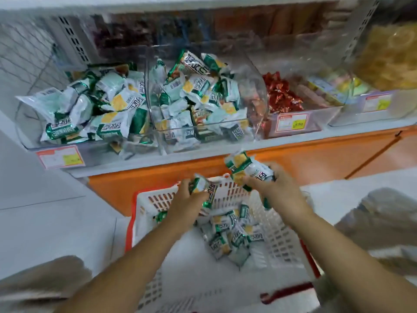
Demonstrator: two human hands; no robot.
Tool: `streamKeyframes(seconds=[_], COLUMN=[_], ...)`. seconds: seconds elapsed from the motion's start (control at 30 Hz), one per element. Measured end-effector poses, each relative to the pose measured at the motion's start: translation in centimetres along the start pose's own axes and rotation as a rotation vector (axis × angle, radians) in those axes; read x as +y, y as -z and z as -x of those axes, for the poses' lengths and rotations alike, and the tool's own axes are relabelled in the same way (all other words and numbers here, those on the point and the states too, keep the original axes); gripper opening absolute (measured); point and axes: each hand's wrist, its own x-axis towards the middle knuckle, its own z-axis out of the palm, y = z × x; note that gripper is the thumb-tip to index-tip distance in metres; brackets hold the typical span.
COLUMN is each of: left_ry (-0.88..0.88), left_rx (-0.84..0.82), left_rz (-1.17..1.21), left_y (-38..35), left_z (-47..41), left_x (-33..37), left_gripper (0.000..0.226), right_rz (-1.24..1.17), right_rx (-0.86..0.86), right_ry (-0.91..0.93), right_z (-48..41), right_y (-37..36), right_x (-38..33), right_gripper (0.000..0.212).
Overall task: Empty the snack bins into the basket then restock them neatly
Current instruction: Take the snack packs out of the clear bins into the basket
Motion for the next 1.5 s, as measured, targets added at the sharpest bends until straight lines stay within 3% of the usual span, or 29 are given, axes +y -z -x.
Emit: streamKeyframes(seconds=[0.13,0.3,0.37,0.5,0.8,0.9,1.0,1.17,1.3,1.4,1.5], left_ry=[0.256,0.476,0.498,0.541,0.429,0.340,0.140,-0.350,-0.751,-0.766,-0.654], left_rx=[-0.191,-0.315,-0.361,-0.415,-0.488,-0.459,-0.338,-0.019,0.155,0.238,0.233], left_rz=[-0.022,-0.004,-0.055,-0.090,-0.251,-0.330,-0.357,-0.272,-0.373,-0.501,-0.606], left_y=[-3.7,-7.4,-8.7,-10.9,-11.7,-10.2,-8.1,-3.2,2.0,4.7,5.8], left_z=[-2.1,-3.2,-3.7,-4.3,-4.4,-4.0,-3.4,-2.1,-1.4,-2.8,-5.2], left_x=[-7.0,-12.5,-14.4,-16.5,-17.8,-16.2,-12.2,-0.3,8.7,12.2,12.9], left_gripper=[0.071,0.063,0.065,0.062,0.064,0.064,0.051,0.032,0.032,0.037,0.046], right_rz=[0.162,0.230,0.297,0.344,0.294,0.258,0.189,0.124,0.119,0.279,0.520], right_rx=[-0.058,-0.166,-0.246,-0.322,-0.370,-0.332,-0.195,-0.020,0.009,-0.016,-0.100], right_ry=[-0.299,-0.532,-0.558,-0.635,-0.652,-0.605,-0.498,0.042,0.395,0.568,0.552], right_z=[0.2,-0.6,-0.7,-1.1,-0.9,-0.9,-1.6,-3.3,-4.0,-5.8,-9.7], right_y=[-1.5,-3.7,-4.8,-5.9,-5.1,-4.2,-3.4,-1.6,0.7,1.6,1.2], right_x=[9.5,18.6,20.7,22.0,21.4,19.3,15.9,4.9,-5.2,-10.0,-11.6], right_gripper=[0.034,0.027,0.031,0.061,0.065,0.059,0.048,0.021,0.022,0.027,0.037])
